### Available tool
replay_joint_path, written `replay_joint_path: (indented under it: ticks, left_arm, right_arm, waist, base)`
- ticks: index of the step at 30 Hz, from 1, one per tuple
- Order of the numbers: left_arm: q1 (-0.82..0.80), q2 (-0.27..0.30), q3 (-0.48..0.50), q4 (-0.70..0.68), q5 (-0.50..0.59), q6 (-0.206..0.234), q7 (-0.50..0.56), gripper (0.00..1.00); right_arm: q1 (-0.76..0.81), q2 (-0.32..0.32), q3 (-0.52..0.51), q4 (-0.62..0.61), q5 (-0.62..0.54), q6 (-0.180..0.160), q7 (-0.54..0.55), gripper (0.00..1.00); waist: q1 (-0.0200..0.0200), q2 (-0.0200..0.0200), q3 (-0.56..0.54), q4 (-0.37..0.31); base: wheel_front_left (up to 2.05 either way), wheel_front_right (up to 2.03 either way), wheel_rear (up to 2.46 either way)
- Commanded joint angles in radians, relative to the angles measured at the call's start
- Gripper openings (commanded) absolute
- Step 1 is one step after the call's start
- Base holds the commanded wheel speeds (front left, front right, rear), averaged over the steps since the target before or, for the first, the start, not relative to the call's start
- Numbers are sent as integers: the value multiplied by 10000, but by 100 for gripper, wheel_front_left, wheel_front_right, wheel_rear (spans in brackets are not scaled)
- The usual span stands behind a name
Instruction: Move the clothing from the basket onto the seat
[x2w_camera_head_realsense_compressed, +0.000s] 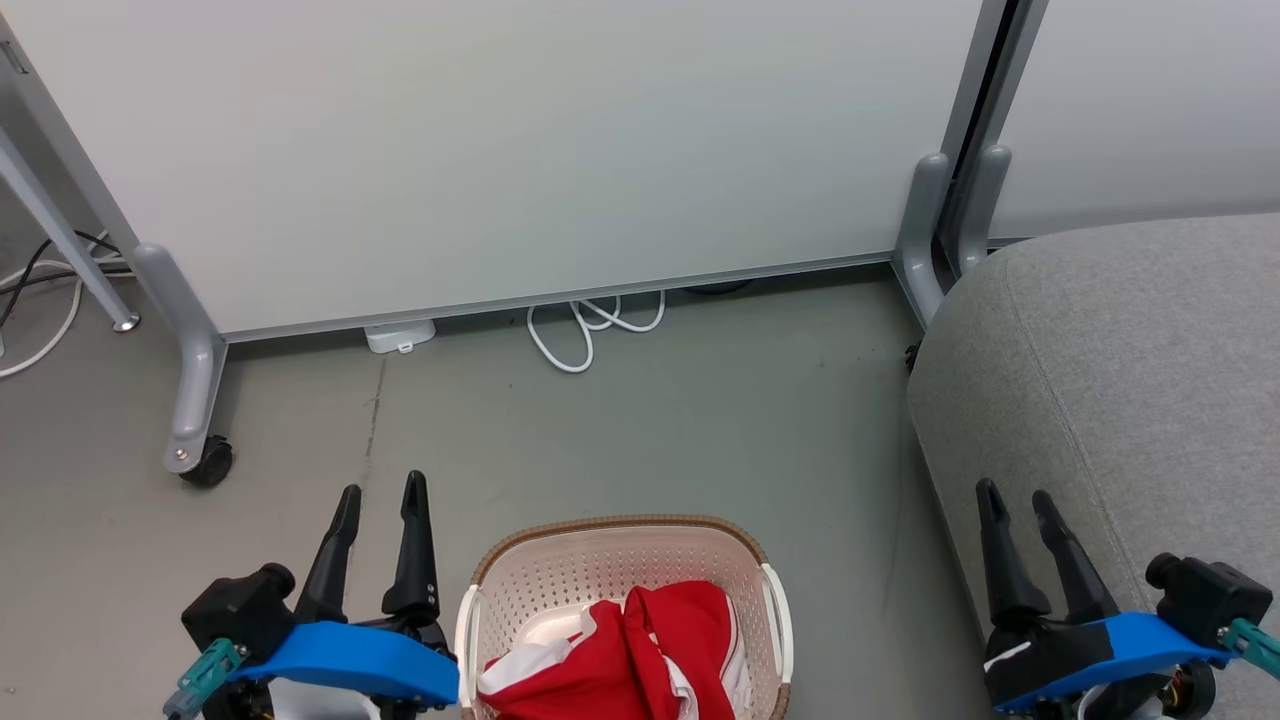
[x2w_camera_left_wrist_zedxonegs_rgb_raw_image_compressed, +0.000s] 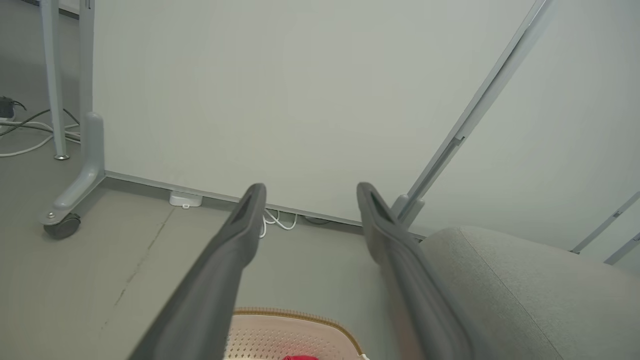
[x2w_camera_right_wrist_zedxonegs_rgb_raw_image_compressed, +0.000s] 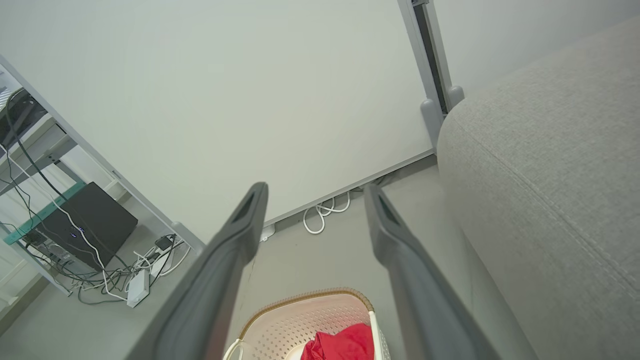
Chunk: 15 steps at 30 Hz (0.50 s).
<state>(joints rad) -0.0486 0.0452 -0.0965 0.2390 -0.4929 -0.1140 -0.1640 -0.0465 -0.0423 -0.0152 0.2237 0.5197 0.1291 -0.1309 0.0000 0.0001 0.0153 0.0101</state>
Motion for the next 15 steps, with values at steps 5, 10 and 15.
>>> replay_joint_path:
  ticks: [5,10,15]
  left_arm:
    - [-154,59,-56,-5,629,-37,-192,100]
    - [-146,59,-73,142,1065,-47,-310,100]
    - [-201,59,-119,301,1436,-61,-428,100]
  right_arm:
    - [42,-84,27,-149,-597,18,-151,100]
    - [89,-87,64,-156,-1019,19,-239,100]
    - [139,-92,22,-140,-1400,21,-324,100]
  waist:
    - [0,-1,-1,-9]
    - [0,-1,-7,-7]
    - [0,-1,-7,21]
  base:
    - [0,0,0]
    - [0,0,0]
    - [0,0,0]
